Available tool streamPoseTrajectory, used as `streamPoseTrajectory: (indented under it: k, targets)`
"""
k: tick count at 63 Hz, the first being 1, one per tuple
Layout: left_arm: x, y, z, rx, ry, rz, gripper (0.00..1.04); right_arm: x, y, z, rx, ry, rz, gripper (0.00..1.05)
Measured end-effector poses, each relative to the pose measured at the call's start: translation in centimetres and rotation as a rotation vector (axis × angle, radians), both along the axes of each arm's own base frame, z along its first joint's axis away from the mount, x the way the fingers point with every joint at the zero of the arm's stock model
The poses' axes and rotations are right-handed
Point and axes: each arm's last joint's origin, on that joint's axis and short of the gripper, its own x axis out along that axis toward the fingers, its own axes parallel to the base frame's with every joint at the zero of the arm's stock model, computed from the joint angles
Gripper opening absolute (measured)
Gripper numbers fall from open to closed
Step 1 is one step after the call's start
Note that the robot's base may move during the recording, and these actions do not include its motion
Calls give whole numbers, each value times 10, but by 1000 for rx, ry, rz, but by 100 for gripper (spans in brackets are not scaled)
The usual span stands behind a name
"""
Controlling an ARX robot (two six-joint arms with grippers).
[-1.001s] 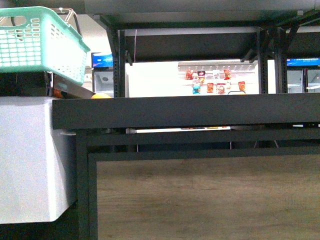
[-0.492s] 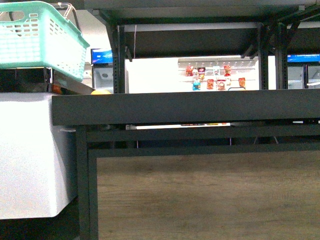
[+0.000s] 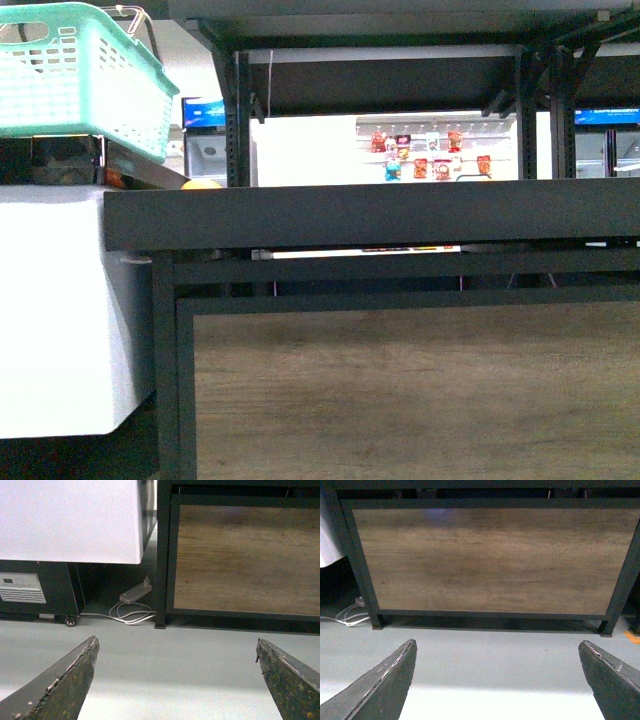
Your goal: Pick lemon from shelf
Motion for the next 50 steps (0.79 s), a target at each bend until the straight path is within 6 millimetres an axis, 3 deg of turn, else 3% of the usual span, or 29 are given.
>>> streamPoseTrajectory:
  k: [50]
  targets:
    - [0, 0, 0, 0, 0, 1, 97, 0, 0, 0, 0, 0, 0, 97]
